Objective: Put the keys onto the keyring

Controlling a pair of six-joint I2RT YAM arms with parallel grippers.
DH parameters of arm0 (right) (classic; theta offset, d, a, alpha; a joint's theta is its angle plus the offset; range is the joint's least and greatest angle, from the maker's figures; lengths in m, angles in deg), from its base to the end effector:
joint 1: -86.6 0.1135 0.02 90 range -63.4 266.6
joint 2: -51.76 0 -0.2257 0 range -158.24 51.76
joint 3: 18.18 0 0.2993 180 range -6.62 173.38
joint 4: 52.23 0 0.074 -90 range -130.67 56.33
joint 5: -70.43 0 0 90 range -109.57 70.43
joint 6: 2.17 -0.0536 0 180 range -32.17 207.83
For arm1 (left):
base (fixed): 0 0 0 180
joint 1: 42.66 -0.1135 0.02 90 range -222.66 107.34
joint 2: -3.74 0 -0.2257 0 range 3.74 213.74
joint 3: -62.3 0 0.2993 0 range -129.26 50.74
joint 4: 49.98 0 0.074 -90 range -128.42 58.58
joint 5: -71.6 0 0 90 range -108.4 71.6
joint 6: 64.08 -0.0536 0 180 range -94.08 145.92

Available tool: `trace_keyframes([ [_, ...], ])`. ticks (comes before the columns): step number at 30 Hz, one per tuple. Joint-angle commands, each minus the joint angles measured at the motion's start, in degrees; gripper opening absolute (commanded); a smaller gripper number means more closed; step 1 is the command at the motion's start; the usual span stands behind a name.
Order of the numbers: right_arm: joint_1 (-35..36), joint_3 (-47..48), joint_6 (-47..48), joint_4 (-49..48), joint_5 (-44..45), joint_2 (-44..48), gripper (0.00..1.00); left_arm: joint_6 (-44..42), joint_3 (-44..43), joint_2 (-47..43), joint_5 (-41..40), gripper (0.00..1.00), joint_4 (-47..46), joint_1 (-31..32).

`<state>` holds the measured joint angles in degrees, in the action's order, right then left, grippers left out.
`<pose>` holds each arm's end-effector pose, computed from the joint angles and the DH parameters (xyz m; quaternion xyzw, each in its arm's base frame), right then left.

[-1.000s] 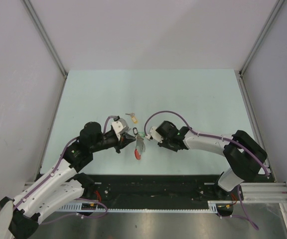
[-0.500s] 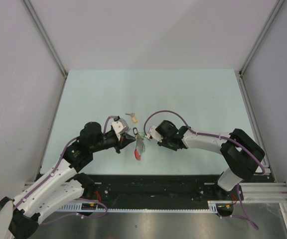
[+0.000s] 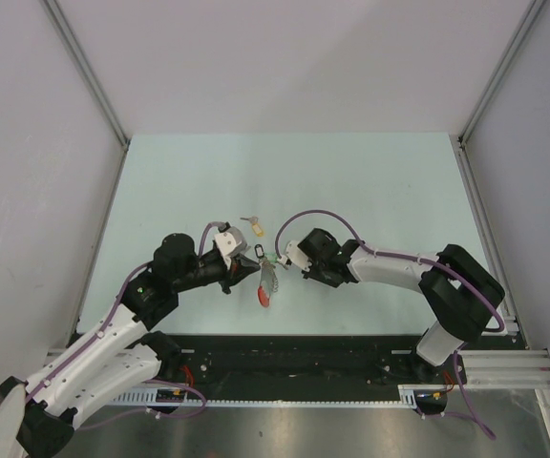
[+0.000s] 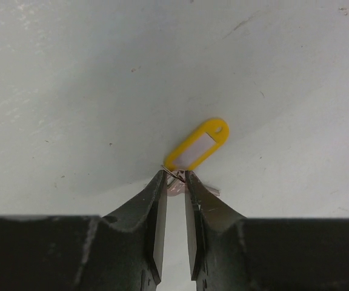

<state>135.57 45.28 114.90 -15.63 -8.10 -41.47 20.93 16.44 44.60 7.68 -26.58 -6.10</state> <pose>0.2334 0.2519 0.0743 -0.5838 0.7798 -0.0573 0.2186 0.1975 -0.1758 0.2487 0.4037 0.6920 -0.3311 0.4986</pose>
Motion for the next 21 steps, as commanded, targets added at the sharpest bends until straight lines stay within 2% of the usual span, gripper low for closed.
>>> trace_keyframes([
  [1,-0.28,1.89,0.62,0.01,-1.88,-0.29,0.25,-0.28,-1.47,0.01,1.07,0.00,-0.94,-0.43],
  [5,-0.28,1.98,0.70,-0.08,-2.15,-0.72,0.29,-0.37,-1.55,0.10,1.16,0.00,-0.67,-0.43],
  [11,-0.45,2.42,0.88,0.45,-3.11,-0.90,0.26,-0.37,-1.64,0.18,1.07,0.00,-0.59,-0.43],
  [19,-0.54,2.68,0.00,1.42,-3.46,0.67,0.01,-0.63,-1.64,0.27,1.33,0.00,-0.58,-0.43],
  [21,-0.63,2.77,-0.44,1.24,-3.90,1.73,0.00,-0.81,-1.64,0.36,1.51,0.00,-0.50,-0.43],
])
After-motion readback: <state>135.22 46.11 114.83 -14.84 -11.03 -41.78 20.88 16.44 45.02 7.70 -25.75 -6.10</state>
